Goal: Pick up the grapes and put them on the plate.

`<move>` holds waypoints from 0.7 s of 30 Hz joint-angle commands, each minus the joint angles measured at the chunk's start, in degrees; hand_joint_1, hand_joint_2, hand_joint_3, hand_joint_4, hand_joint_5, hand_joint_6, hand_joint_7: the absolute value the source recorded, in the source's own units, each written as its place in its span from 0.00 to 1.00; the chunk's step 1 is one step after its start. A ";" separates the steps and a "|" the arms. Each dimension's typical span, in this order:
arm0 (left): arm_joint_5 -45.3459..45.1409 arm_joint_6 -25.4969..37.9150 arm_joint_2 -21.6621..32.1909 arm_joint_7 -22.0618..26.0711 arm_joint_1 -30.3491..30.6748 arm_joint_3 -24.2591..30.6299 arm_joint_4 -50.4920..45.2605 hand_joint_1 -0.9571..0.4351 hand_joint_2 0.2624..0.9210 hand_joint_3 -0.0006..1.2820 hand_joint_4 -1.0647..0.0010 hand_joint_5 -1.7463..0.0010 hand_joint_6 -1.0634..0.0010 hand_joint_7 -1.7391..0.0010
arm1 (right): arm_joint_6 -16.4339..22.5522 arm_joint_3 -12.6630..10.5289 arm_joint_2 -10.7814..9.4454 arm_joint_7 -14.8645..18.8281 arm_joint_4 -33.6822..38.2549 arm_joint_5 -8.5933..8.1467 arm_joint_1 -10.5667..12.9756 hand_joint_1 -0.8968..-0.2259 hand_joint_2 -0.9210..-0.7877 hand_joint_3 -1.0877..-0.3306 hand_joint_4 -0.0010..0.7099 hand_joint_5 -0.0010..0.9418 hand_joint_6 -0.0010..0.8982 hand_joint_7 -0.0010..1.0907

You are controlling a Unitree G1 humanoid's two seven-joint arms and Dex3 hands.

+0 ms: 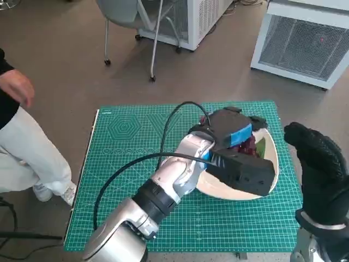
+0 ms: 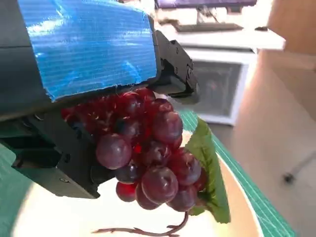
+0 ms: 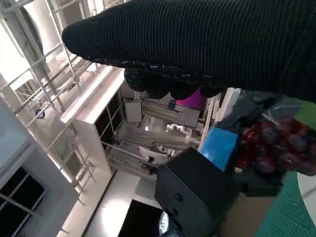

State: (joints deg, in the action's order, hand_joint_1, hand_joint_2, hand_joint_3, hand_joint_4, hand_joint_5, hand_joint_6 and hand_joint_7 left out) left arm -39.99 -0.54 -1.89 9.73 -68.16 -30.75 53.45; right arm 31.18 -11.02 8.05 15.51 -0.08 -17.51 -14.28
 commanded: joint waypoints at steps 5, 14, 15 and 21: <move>-0.47 -1.78 -0.14 -1.98 -2.61 -1.01 5.45 0.35 0.98 0.05 0.75 0.93 0.70 0.99 | -0.43 0.21 -0.38 -0.52 0.84 0.93 0.48 0.57 0.00 0.70 0.63 0.00 0.08 0.55; 2.27 -4.57 2.30 -5.35 0.37 1.77 3.60 0.24 1.00 0.11 0.83 0.99 0.76 0.99 | 0.20 0.41 -0.84 -0.38 2.28 0.94 -0.18 0.57 0.00 0.70 0.63 0.00 0.08 0.56; 3.26 -5.66 2.60 -5.31 0.70 2.49 3.59 0.23 1.00 0.12 0.84 0.99 0.75 0.99 | 0.20 0.43 -0.86 -0.40 2.34 0.97 -0.24 0.57 0.00 0.70 0.63 0.00 0.08 0.56; 11.36 -9.55 3.89 1.44 1.11 7.88 4.57 0.19 1.00 0.22 0.84 1.00 0.75 0.99 | 0.30 0.69 -1.08 -0.54 2.89 1.34 -0.59 0.57 0.00 0.70 0.63 0.00 0.08 0.56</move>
State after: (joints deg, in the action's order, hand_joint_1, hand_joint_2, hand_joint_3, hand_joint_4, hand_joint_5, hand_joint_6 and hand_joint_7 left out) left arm -32.65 -8.52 1.33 7.68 -68.11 -25.69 57.82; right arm 31.71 -10.66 7.48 15.45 1.56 -17.02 -14.99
